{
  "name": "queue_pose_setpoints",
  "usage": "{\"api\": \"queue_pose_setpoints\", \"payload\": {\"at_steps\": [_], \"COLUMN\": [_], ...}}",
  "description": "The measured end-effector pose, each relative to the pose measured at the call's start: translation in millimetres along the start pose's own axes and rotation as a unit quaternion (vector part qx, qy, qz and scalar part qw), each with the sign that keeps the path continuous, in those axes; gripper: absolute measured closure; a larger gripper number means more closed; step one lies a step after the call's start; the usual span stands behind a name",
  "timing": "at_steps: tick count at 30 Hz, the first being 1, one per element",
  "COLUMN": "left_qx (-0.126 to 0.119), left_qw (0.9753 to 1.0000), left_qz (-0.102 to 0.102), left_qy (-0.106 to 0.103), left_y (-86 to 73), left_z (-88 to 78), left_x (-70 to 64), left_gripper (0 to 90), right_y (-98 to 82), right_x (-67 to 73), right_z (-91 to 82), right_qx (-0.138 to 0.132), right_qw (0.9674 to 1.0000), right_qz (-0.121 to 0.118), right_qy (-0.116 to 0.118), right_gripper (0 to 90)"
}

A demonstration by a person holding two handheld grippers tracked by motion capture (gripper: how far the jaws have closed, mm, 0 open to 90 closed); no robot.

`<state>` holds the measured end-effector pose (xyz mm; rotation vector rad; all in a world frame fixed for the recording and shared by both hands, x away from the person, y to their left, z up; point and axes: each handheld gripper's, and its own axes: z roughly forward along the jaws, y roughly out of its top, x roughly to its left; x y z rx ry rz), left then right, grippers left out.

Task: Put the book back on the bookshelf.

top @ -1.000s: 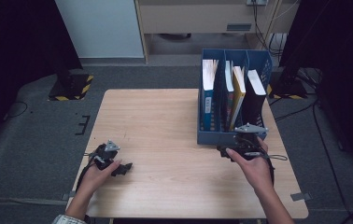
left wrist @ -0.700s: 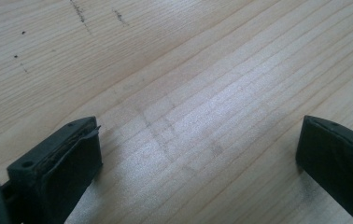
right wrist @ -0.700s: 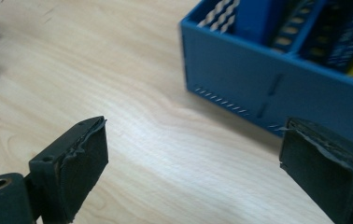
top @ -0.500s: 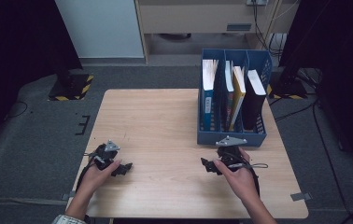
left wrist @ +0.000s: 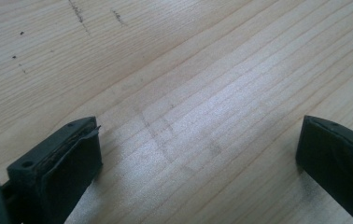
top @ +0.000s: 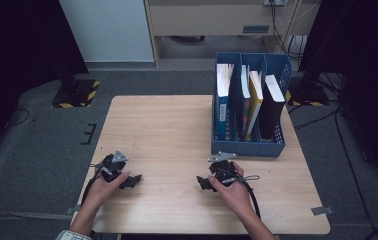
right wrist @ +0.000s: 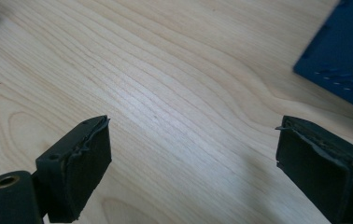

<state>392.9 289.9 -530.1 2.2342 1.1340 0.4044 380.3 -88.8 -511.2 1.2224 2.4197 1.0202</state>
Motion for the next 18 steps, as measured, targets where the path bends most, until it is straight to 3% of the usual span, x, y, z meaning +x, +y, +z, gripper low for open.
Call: {"api": "queue_pose_setpoints", "payload": {"at_steps": [3, 8, 14, 18], "left_qx": [0.000, 0.002, -0.002, -0.005], "left_qw": [1.0000, 1.0000, 1.0000, 0.9999], "left_qz": [-0.002, 0.001, 0.003, 0.010], "left_qy": [-0.001, -0.002, -0.005, -0.009], "left_y": [0.0, 0.5, 1.3, 2.2], "left_z": [0.1, 0.2, 1.5, 2.9], "left_x": [-0.3, -0.4, -1.5, -1.7], "left_gripper": [0.0, 0.0, 0.0, 0.0], "right_y": [-0.2, -3.6, -8.1, -8.6], "right_x": [5.0, 5.5, 9.6, 10.7], "right_z": [10.2, 23.0, 30.2, 31.7], "right_qx": [0.008, 0.015, -0.017, -0.021], "right_qw": [0.9998, 0.9996, 0.9983, 0.9981], "right_qz": [-0.014, -0.001, -0.003, -0.001], "right_qy": [-0.010, -0.026, -0.055, -0.058], "right_gripper": [9.9, 8.6, 6.1, 5.1]}}
